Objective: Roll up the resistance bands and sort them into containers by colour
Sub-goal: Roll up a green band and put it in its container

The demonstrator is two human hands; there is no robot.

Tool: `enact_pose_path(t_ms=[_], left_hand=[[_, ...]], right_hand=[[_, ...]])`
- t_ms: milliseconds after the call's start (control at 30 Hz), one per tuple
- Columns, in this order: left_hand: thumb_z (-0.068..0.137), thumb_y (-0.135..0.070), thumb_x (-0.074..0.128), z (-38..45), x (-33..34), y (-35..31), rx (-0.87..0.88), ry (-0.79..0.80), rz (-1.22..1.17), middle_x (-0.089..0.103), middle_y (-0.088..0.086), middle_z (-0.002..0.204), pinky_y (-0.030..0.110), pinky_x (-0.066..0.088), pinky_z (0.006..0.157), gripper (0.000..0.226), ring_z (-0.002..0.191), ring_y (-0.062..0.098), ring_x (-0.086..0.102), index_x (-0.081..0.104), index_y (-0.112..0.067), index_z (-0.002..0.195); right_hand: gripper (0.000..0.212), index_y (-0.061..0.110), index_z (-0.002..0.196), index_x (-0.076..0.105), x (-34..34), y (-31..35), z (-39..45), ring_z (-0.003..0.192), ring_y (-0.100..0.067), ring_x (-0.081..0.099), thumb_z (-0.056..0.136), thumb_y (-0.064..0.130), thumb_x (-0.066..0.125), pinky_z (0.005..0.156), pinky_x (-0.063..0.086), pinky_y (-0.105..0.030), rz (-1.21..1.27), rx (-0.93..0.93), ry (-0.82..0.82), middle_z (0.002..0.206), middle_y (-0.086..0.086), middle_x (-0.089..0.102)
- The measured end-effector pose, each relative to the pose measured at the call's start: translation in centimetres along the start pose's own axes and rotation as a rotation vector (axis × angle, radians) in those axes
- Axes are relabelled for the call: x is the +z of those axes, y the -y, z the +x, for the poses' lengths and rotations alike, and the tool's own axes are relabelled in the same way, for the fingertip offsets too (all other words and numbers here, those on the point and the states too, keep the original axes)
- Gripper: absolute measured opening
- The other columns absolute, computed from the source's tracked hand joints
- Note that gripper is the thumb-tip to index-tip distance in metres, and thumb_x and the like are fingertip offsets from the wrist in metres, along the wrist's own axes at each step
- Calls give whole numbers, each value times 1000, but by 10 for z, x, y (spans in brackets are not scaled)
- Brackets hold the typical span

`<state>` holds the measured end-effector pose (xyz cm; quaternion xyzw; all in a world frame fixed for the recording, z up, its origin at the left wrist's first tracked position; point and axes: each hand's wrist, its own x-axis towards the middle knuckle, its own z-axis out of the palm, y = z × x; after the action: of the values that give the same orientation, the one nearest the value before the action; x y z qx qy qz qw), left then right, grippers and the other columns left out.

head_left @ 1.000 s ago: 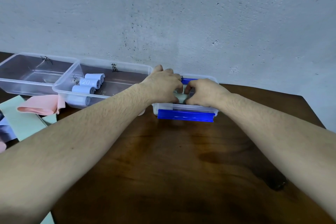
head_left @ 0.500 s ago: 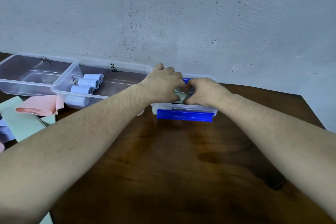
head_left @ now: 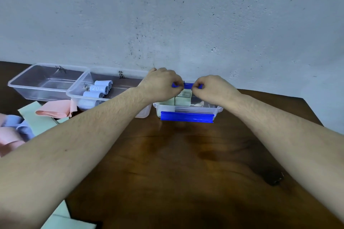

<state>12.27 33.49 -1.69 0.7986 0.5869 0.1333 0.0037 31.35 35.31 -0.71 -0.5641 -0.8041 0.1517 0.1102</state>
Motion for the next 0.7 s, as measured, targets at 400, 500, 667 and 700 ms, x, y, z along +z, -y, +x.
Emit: enact_pose_path(t_ms=[400, 500, 667, 700], left_hand=[[90, -28, 57, -91, -16, -37, -137, -124, -137, 70, -12, 91, 36, 49, 79, 17, 89, 17, 60, 74, -27, 89], [87, -31, 56, -120, -12, -49, -165, -126, -139, 71, -12, 91, 38, 50, 80, 18, 89, 17, 60, 73, -30, 87], [90, -27, 62, -168, -12, -69, -177, -123, -107, 70, -8, 88, 31, 45, 79, 12, 86, 18, 60, 74, -27, 90], [90, -26, 62, -177, -13, -72, -187, -118, -103, 71, -8, 90, 29, 42, 79, 12, 87, 17, 59, 74, -26, 92]], right_hand=[[17, 31, 83, 68, -5, 26, -86, 84, -9, 59, 89, 34, 52, 78, 47, -30, 93, -131, 58, 81, 14, 63], [19, 25, 87, 71, 4, 34, -108, 85, -13, 58, 89, 37, 56, 70, 45, -30, 100, -176, 127, 84, 9, 64], [26, 17, 81, 64, 23, 48, -140, 76, -18, 56, 88, 41, 57, 62, 42, -32, 115, -239, 185, 79, 4, 64], [28, 15, 76, 58, 26, 51, -146, 71, -19, 52, 88, 41, 57, 60, 38, -33, 120, -257, 193, 74, 3, 59]])
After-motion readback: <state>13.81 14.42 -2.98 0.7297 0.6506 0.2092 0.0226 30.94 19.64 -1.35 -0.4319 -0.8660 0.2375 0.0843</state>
